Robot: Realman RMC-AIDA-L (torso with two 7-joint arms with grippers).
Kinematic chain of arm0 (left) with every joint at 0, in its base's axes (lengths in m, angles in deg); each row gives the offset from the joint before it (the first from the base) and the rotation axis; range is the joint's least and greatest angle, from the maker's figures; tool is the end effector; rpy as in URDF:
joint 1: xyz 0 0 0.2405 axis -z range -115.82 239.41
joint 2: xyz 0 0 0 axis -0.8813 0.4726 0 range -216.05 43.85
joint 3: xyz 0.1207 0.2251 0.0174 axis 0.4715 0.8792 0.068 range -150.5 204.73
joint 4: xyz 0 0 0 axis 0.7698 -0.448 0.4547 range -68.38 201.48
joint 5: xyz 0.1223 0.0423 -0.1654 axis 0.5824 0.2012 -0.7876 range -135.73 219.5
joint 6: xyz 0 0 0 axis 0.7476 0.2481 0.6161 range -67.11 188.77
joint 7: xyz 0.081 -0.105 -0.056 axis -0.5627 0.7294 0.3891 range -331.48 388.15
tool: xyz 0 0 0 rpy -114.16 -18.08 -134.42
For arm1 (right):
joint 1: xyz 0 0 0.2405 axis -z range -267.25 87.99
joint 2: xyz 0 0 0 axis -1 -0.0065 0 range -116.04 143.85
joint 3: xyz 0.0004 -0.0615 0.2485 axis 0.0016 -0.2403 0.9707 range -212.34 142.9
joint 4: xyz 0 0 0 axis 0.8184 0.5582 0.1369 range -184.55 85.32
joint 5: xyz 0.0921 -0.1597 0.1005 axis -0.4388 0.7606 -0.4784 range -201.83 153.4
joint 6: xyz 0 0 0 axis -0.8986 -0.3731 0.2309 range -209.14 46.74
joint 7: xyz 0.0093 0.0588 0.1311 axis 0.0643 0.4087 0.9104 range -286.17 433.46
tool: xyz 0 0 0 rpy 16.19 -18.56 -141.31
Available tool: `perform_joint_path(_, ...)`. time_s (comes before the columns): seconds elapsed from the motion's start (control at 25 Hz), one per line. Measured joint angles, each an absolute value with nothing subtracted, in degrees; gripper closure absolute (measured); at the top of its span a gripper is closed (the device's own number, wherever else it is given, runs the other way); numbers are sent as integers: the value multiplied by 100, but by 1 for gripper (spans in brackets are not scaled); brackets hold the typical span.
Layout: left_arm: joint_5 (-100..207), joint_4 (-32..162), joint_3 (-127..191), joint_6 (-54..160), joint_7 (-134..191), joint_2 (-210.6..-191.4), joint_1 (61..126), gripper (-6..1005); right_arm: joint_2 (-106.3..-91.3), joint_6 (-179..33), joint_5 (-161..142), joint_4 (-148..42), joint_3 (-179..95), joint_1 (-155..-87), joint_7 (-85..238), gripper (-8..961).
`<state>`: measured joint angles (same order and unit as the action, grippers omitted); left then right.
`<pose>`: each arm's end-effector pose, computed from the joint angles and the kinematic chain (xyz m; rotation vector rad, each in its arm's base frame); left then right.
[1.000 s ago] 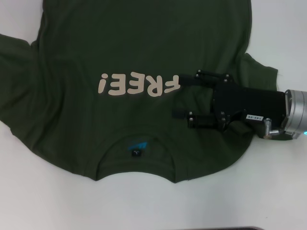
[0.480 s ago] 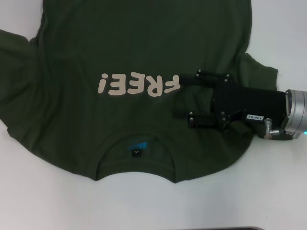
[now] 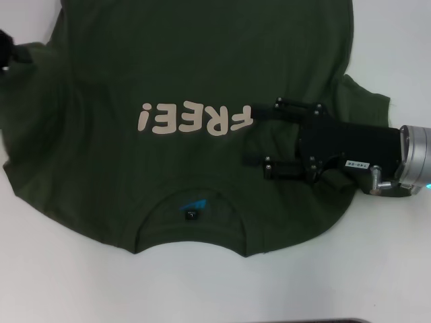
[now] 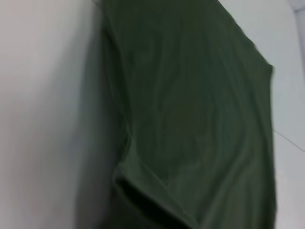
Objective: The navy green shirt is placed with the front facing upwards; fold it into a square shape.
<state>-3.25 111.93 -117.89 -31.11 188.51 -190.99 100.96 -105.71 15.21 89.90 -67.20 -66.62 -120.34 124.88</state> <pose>-0.2746 0.3867 0.1218 -1.9552 -2.0605 -0.3874 0.2571 0.2834 -0.0439 -2.7303 0.3301 1.0310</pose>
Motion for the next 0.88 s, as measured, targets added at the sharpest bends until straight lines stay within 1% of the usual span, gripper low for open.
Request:
perform_joint_path(0.12, -371, 11208, -11778, -3131, 18871, -19252, 10128, 941, -10571, 1520, 8993, -6719, -6662, -12034, 12483, 130)
perform_joint_path(0.16, -371, 11208, -11778, -3131, 18871, -19252, 10128, 938, -10571, 1520, 8993, -6720, -6662, -12032, 12481, 130)
perform_joint_path(0.2, -359, 11218, -11767, -3069, 18878, -19421, 10176, 935, -10571, 1520, 8994, -6720, -6662, -12027, 12479, 130)
perform_joint_path(0.56, -323, 11092, -11726, -2626, 18882, -19834, 10365, 909, -10565, 1531, 9011, -6720, -6662, -11980, 12442, 130)
perform_joint_path(0.68, -320, 10975, -11627, -2393, 18882, -19916, 10410, 900, -10563, 1534, 9013, -6720, -6662, -11971, 12438, 130)
perform_joint_path(0.88, -326, 10589, -11491, -1960, 18827, -19960, 10443, 886, -10562, 1539, 9014, -6719, -6662, -11916, 12436, 131)
